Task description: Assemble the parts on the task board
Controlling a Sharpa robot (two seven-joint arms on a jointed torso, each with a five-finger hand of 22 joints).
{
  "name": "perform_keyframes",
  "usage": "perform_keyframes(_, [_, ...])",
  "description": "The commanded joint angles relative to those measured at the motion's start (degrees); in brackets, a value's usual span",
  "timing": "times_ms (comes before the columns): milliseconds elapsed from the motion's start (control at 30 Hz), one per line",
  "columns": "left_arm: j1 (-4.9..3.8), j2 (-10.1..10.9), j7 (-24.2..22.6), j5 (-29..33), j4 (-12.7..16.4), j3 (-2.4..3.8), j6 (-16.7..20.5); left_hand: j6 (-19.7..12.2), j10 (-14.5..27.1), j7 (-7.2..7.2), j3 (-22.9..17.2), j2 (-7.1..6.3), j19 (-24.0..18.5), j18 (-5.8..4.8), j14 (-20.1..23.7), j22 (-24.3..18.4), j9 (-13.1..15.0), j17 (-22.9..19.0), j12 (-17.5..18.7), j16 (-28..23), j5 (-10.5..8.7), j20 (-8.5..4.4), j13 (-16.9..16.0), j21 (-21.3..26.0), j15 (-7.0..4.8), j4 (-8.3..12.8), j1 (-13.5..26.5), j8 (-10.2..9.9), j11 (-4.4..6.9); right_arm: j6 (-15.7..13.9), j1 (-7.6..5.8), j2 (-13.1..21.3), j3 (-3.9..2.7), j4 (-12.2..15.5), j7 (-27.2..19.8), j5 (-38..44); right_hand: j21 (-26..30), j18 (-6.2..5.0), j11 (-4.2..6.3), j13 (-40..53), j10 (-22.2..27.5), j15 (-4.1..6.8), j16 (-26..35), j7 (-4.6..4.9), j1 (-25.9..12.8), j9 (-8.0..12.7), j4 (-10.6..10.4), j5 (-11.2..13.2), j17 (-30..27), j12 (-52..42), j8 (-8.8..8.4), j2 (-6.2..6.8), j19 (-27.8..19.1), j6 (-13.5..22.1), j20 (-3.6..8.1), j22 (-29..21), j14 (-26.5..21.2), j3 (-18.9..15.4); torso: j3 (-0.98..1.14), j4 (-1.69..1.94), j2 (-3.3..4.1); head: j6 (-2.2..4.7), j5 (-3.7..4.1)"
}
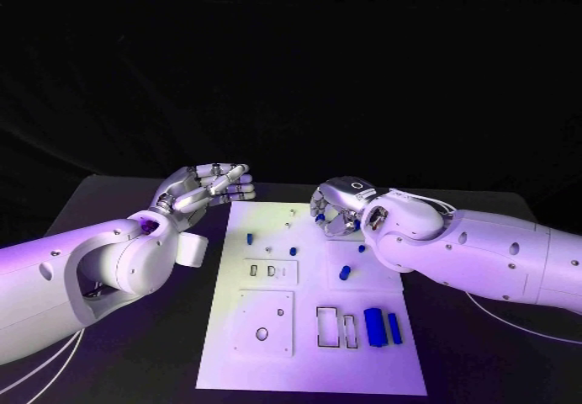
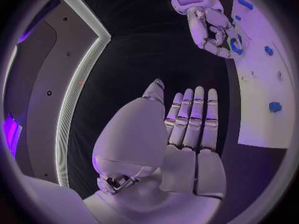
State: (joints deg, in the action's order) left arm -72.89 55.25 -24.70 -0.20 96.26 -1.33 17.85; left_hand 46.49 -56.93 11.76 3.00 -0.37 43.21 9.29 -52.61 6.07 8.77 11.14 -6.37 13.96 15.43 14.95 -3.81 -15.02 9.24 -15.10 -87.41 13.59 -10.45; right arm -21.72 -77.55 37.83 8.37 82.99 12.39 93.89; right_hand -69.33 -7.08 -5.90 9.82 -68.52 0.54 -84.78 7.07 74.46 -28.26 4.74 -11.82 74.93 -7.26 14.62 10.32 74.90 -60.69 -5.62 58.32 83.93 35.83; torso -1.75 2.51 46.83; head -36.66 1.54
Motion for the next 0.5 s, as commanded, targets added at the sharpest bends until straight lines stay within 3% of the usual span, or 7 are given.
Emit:
perform_keyframes(33, [-0.11, -0.1, -0.3, 0.2, 0.1, 0.06, -0.8, -0.4, 0.0, 1.4, 0.4, 0.04, 0.1, 1.07, 0.4, -0.1, -0.1, 0.1, 0.2, -0.3, -0.21, 0.41, 0.0, 0.2, -0.13, 0.0, 0.7, -0.4, -0.53, -3.5, -0.05, -0.9, -0.03, -0.6, 1.8, 2.8, -0.2, 0.45, 2.5, 1.5, -2.7, 0.35, -0.3, 0.1, 0.5, -0.1, 0.1, 0.2, 4.5, -0.3, 0.26, 0.13, 0.0, -0.3, 0.43, 0.1, 4.0, 0.3, -0.04, 0.21, 0.17, 0.27, 0.02])
perform_keyframes(500, [-0.11, -0.3, -0.2, 0.2, 0.2, 0.06, -0.9, -0.4, -0.1, 1.4, 0.4, 0.12, 0.1, 1.06, 0.5, -0.1, 0.0, 0.1, 0.2, -0.4, -0.29, 0.43, 0.0, 0.3, -0.11, 0.0, 0.6, -0.4, -0.54, -5.2, -0.07, -6.7, -0.06, -5.1, 2.1, 3.7, -0.3, 0.47, 2.49, 1.5, -2.6, 0.38, -0.5, 0.11, 0.5, -0.2, 0.1, 0.4, 4.8, -0.1, 0.2, 0.1, 0.0, -0.2, 0.5, 0.2, 4.1, 0.6, -0.16, 0.54, 0.42, 0.66, -0.13])
